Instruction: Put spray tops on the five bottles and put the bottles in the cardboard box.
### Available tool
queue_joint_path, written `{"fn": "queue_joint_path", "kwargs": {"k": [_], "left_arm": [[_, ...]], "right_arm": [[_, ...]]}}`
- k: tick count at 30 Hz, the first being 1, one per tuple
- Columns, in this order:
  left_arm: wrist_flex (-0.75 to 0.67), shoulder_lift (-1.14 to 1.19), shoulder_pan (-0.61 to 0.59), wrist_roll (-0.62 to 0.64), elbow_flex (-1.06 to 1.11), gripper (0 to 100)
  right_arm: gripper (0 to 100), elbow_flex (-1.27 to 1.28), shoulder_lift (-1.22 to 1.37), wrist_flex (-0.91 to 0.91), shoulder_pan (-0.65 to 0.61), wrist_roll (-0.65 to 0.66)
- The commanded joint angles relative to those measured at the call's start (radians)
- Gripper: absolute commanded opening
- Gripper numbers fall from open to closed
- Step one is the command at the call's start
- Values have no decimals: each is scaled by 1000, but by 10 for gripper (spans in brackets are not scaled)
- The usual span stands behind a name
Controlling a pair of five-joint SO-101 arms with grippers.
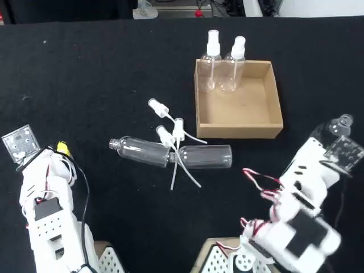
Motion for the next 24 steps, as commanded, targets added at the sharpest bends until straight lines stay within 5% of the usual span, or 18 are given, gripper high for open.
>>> {"fn": "queue_joint_path", "kwargs": {"k": [1, 12, 16, 24], "left_arm": [[-20, -12, 13, 8, -12, 159], [-20, -12, 13, 8, -12, 159], [-20, -12, 13, 8, -12, 159], [-20, -12, 13, 8, -13, 159]], "right_arm": [[11, -28, 162, -285, 20, 3], [73, -27, 581, -713, 5, 64], [156, -25, 634, -779, 0, 64], [163, 22, 628, -795, -31, 71]]}}
